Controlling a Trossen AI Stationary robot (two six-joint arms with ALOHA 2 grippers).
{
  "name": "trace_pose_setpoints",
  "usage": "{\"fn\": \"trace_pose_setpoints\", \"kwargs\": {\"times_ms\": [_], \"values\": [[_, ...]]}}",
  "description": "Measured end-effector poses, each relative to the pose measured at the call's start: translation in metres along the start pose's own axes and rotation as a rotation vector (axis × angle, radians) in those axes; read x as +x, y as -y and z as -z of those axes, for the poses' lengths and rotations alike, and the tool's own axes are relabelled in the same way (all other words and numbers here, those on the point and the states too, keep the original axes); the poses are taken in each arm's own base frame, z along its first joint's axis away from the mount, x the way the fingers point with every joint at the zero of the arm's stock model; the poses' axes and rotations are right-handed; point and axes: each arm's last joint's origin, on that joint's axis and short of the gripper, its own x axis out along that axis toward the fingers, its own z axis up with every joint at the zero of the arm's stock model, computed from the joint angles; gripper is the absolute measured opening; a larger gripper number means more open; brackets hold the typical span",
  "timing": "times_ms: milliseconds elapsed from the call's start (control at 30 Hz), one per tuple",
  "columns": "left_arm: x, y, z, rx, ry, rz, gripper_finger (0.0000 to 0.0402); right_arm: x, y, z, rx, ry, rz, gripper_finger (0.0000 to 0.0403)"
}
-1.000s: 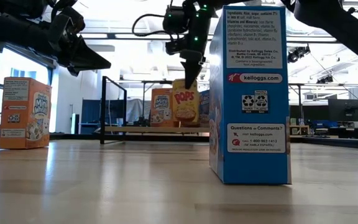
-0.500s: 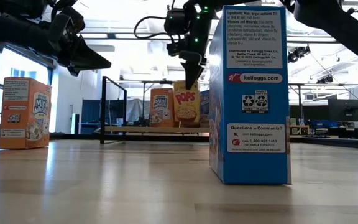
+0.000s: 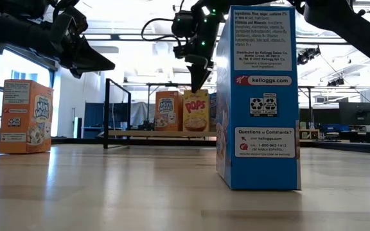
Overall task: Stack cereal on shelf
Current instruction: Put the top yellow cereal box aligned with the other yellow cereal box on the shelf, then adjust the cereal boxes on the shelf
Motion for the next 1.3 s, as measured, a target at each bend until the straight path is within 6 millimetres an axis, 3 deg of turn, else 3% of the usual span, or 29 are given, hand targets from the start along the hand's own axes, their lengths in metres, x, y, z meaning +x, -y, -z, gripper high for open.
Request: {"fn": "trace_pose_setpoints", "kwargs": {"times_ms": [200,333,400,500,700,1033,1300], "values": [[0.0,0.0,0.0,0.0,-0.001,0.0,0.0007,-0.03,-0.005,-0.002,0.029,0.068,0.043,0.0211],[0.0,0.0,0.0,0.001,-0.002,0.0,0.0007,-0.063,-0.001,0.016,0.215,0.035,0.064,0.0211],[0.0,0.0,0.0,0.001,-0.001,0.0,0.0007,-0.068,0.009,0.028,0.347,-0.027,0.059,0.0212],[0.0,0.0,0.0,0.001,-0.001,0.0,0.0007,-0.065,0.021,0.041,0.483,-0.125,0.058,0.0226],[0.0,0.0,0.0,0.002,-0.003,0.0,0.0007,-0.047,0.033,0.048,0.601,-0.175,0.048,0.0268],[0.0,0.0,0.0,0.002,-0.003,0.0,0.0007,-0.008,0.033,0.056,0.622,-0.25,0.036,0.0277],[0.0,0.0,0.0,0.002,-0.002,0.0,0.0007,0.005,0.033,0.055,0.587,-0.218,0.037,0.0272]]}}
